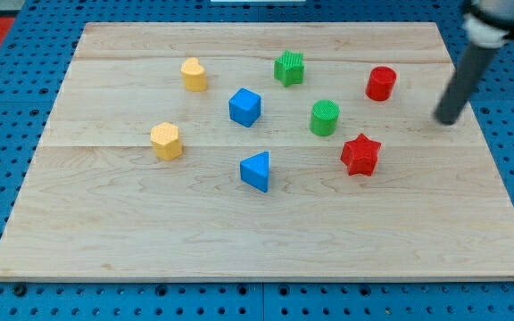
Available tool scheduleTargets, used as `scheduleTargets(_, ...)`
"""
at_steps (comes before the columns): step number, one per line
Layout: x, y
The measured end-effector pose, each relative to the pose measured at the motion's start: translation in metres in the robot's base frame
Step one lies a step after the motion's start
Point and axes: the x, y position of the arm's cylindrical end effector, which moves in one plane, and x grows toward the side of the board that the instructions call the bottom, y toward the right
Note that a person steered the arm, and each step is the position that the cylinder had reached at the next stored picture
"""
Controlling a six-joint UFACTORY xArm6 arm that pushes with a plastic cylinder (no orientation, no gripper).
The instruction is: Place the blue triangle to the bottom side of the yellow hexagon
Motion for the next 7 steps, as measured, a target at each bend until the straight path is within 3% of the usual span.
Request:
scheduleTargets(1,0.01,-0.064)
scheduleTargets(4,0.062,-0.158)
scheduleTargets(7,0.083,-0.245)
